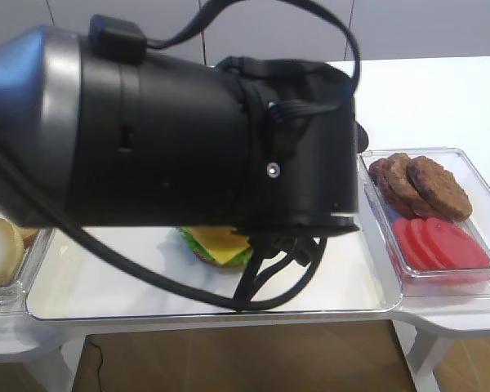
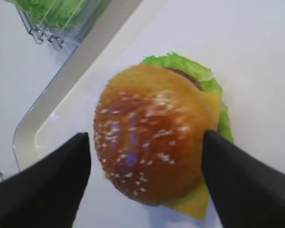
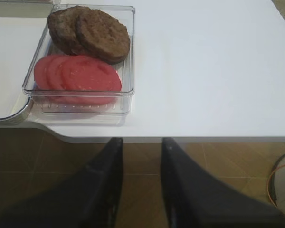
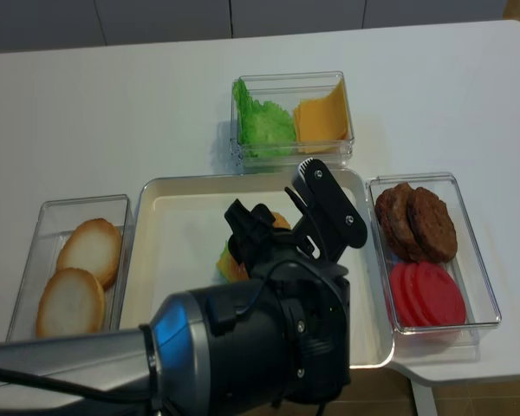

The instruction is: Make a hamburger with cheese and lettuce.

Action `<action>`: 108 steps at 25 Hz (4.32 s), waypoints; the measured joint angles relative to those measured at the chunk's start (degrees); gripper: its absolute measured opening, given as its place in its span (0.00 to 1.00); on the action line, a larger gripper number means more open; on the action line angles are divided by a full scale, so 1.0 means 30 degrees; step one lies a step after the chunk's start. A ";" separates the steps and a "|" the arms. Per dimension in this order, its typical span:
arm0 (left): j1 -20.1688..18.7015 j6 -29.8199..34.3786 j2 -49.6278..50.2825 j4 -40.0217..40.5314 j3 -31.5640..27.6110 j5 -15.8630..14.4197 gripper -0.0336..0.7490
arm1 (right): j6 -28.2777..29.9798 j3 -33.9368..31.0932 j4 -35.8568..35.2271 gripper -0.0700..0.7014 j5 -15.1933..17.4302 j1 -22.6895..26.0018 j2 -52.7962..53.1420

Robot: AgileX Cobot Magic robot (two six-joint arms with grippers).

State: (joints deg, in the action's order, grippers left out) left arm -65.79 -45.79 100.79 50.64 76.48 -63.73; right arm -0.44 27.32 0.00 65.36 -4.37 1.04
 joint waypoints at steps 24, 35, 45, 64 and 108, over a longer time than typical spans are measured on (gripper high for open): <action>0.1798 0.5040 0.0000 -0.5096 0.5029 -0.1041 0.78 | 0.0147 0.0000 0.0000 0.39 0.0000 0.0000 0.0000; 0.8830 1.0044 0.0000 -1.2704 0.6946 -0.2321 0.78 | 0.0147 0.0000 0.0000 0.39 0.0000 0.0000 0.0000; 1.3683 1.1263 -0.1140 -1.4349 0.6976 -0.2445 0.74 | 0.0147 0.0000 0.0000 0.39 0.0000 0.0000 0.0000; 2.1768 1.3177 -0.8323 -1.4922 0.2218 -0.2672 0.74 | 0.0147 0.0000 0.0000 0.39 0.0000 0.0000 0.0000; 2.3385 1.3661 -3.3953 -1.5619 -1.3862 -0.3291 0.74 | 0.0035 0.0000 0.0000 0.39 0.0000 0.0000 0.0000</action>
State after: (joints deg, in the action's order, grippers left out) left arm 4.36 -4.81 -1.07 3.79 34.89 -73.60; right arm -0.33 27.32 0.00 65.36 -4.37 1.04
